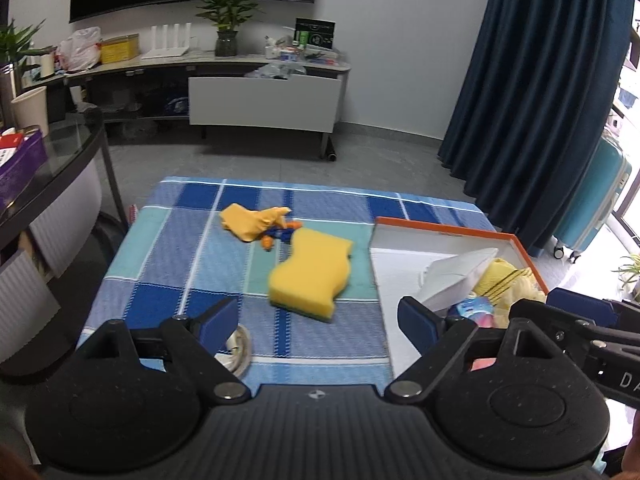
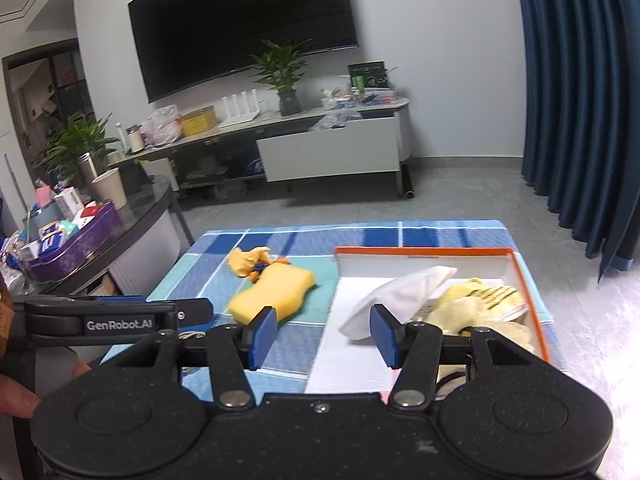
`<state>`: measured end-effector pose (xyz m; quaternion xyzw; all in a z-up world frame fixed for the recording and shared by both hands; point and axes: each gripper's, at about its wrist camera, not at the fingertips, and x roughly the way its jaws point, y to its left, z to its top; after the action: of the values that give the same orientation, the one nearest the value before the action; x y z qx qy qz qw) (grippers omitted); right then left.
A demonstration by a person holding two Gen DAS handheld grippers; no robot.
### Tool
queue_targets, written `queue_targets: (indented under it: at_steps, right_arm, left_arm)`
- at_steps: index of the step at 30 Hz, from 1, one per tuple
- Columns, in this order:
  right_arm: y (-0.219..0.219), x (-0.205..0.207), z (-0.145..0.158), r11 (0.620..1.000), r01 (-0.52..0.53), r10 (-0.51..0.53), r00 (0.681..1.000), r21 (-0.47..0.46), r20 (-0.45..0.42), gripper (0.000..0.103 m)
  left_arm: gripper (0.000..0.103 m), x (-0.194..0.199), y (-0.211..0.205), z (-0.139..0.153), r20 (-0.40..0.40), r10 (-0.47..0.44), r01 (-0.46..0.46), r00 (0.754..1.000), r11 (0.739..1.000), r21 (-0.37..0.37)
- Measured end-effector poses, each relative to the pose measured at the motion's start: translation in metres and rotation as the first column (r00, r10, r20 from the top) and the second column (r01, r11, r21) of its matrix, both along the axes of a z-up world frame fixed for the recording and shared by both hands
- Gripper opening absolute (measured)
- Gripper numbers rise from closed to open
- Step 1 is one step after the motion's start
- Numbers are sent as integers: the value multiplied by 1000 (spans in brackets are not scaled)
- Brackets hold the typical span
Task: Organize soft objects
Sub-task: 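Open the left tool to drop the mask while the right tool releases the glove, then withdraw both open tools from the box toward the white cable and yellow glove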
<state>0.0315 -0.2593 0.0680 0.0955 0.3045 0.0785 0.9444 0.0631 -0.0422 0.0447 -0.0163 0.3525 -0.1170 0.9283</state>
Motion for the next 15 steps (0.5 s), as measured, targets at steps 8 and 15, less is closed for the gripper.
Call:
queue_targets:
  at_steps: [8,15]
  right_arm:
    - [20,2,-1,999,-44,44,999,1,-3,64]
    - [30,5,-5,998,-68,68,998,4,-16,64]
  left_arm:
    - [89,-5,31,-2,-5,63,-63,998,998,8]
    - [89,-6,54,-5,-14,121,-121,993,993,10]
